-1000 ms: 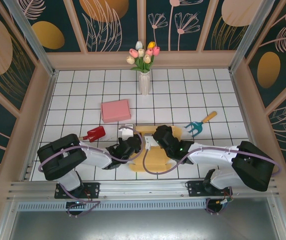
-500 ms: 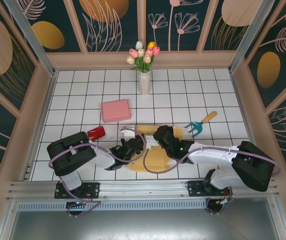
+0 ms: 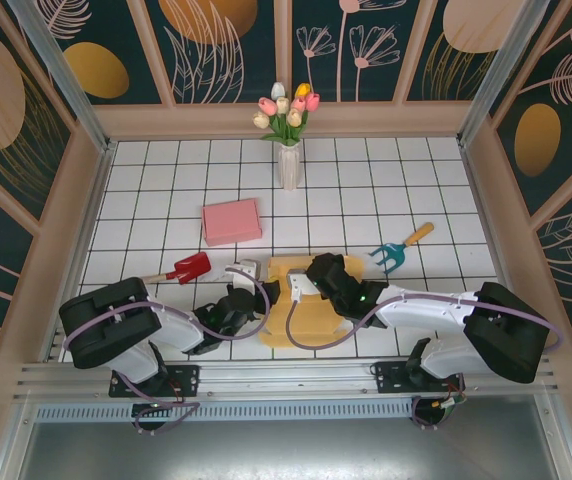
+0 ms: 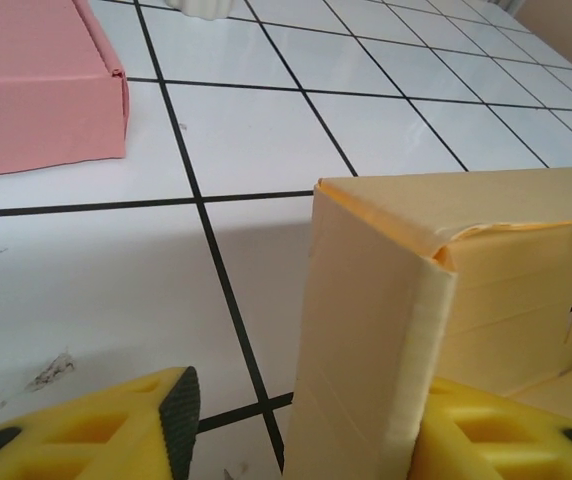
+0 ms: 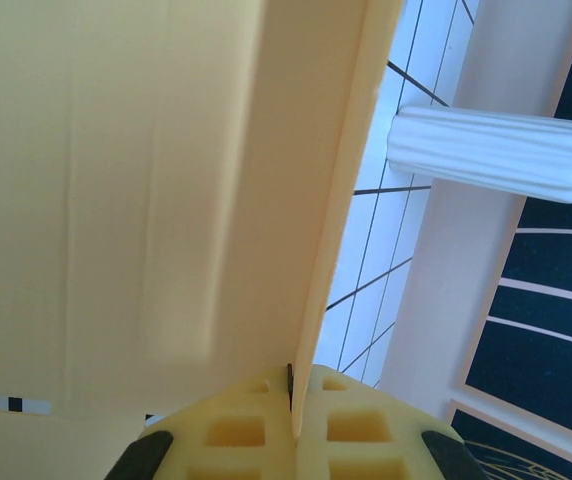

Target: Fold the paper box

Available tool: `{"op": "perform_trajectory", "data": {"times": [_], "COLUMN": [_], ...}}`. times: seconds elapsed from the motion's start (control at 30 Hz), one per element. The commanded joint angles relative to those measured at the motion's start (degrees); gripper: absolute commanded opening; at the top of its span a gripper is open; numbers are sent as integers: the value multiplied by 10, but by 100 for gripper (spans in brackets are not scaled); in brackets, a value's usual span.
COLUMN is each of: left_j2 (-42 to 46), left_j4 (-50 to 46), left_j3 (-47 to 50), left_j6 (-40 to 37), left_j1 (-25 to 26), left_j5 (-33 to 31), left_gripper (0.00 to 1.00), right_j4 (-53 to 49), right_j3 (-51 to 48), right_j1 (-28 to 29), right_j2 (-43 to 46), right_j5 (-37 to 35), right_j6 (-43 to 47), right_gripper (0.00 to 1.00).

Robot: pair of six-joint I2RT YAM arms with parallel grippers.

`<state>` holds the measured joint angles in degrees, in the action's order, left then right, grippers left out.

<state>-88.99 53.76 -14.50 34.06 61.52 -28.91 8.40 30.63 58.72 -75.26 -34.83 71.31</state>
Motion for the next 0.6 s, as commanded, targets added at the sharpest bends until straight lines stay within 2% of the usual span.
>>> {"op": "perform_trajectory", "data": {"times": [0.0,0.03,0.13,0.3,0.37,0.43,0.57], "left_j2": [-15,-24,-53,-108,-123,-131,-139], "left_j4": [-7,-8,-20,-71,-103,-135,-204], "left_j3": [-20,-27,-50,-98,-114,-124,-141], "left_j6": [-5,-6,-8,-12,-3,5,27], "left_j1": [4,8,23,53,57,57,57], "left_j5": [-2,-5,-23,-88,-136,-186,-281], "left_gripper": [48,45,25,21,7,0,0], "right_j4": [-56,-58,-61,-62,-61,-59,-49], "right_j3": [4,3,1,0,-1,-3,-3], "right_j1": [4,5,6,7,7,7,7], "right_j2": [3,4,9,18,20,19,13], "right_j5": [7,6,5,5,5,1,-7], "right_j6": [-11,-12,-13,-13,-13,-10,-6], "right_gripper": [0,0,0,0,0,0,0]}}
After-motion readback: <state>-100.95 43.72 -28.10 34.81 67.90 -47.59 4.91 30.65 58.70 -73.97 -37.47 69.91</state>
